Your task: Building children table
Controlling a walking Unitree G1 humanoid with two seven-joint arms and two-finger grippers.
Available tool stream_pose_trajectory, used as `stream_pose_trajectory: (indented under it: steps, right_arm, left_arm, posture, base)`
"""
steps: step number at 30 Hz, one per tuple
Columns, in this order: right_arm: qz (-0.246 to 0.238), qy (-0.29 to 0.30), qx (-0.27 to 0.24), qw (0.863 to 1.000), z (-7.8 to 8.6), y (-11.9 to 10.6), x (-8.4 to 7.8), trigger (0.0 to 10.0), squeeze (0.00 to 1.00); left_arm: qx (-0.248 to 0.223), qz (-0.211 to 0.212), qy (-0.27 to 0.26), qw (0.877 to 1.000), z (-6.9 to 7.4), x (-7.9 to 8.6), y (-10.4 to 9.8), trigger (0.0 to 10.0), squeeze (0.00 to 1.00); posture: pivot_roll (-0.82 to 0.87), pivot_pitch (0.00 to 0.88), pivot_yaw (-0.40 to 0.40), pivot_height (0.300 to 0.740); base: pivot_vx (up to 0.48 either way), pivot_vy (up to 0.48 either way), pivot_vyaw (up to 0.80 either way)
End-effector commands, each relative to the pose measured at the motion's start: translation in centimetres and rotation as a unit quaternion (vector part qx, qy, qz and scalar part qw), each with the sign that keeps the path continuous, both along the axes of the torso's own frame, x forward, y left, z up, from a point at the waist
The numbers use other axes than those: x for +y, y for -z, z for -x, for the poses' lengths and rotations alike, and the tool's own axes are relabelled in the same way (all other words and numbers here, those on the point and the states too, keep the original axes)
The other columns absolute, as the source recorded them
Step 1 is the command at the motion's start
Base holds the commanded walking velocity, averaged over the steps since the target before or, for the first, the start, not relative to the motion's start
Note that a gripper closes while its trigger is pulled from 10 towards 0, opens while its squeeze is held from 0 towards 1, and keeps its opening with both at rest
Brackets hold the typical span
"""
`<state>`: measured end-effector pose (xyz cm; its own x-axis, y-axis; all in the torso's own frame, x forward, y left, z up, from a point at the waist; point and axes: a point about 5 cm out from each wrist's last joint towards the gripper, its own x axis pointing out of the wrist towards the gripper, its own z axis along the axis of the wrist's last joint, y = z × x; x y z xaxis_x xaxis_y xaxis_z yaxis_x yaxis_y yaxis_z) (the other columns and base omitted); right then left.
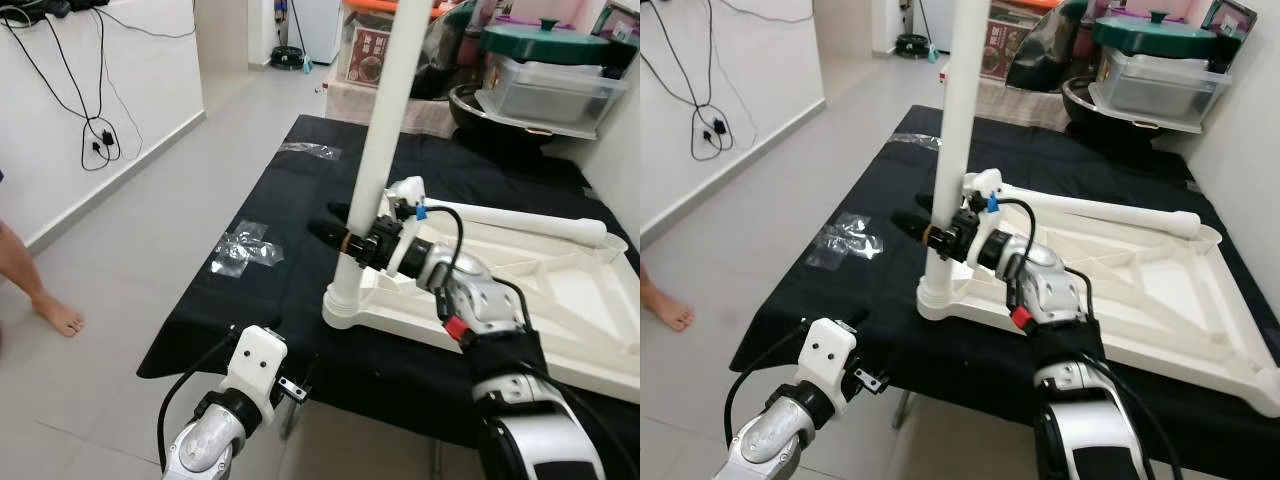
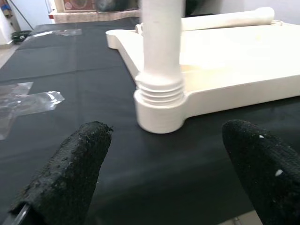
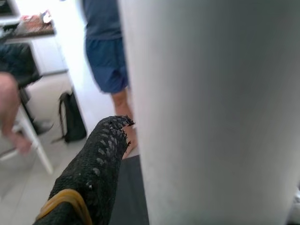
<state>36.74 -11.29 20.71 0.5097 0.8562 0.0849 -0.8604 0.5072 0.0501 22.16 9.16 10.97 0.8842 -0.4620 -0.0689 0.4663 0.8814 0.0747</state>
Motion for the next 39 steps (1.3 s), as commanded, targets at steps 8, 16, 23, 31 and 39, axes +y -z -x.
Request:
stream_pose_trajectory:
  steps: [8,16,23,31,39]
  right_arm:
    - [-0.008,0.027,-0.038,0.999,-1.1,-1.2,1.5,0.0,0.00]
    - [-0.058,0.418,0.033,0.906,-1.5,1.8,-2.3,0.0,0.00]
    - [-0.058,0.638,0.125,0.757,2.6,5.0,-3.7,0.0,0.00]
    - [-0.091,0.582,0.150,0.794,3.1,5.4,0.6,10.0,1.00]
    - [-0.132,0.456,0.090,0.876,2.3,2.7,2.1,10.0,0.00]
  left_arm:
    - [0.004,-0.011,0.003,1.000,0.3,-0.2,0.4,10.0,0.00]
    - [0.007,-0.009,0.003,1.000,0.3,-0.1,0.5,10.0,0.00]
    - [0.010,-0.009,0.004,1.000,0.3,-0.1,0.6,10.0,0.00]
    - [0.009,-0.011,0.005,1.000,0.3,-0.1,0.7,10.0,0.00]
    - [0.010,-0.009,0.006,1.000,0.3,-0.2,0.8,10.0,0.00]
  posture:
    - [0.15,0.000,-0.140,0.740]
    - [0.12,0.000,-0.122,0.740]
    - [0.12,0.000,-0.123,0.740]
    - [0.13,0.000,-0.124,0.740]
    - [0.12,0.000,-0.125,0.740]
  base:
    - [0.000,0.000,0.00]
    - [0.000,0.000,0.00]
    - [0.000,0.000,0.00]
    - [0.000,0.000,0.00]
    - [0.000,0.000,0.00]
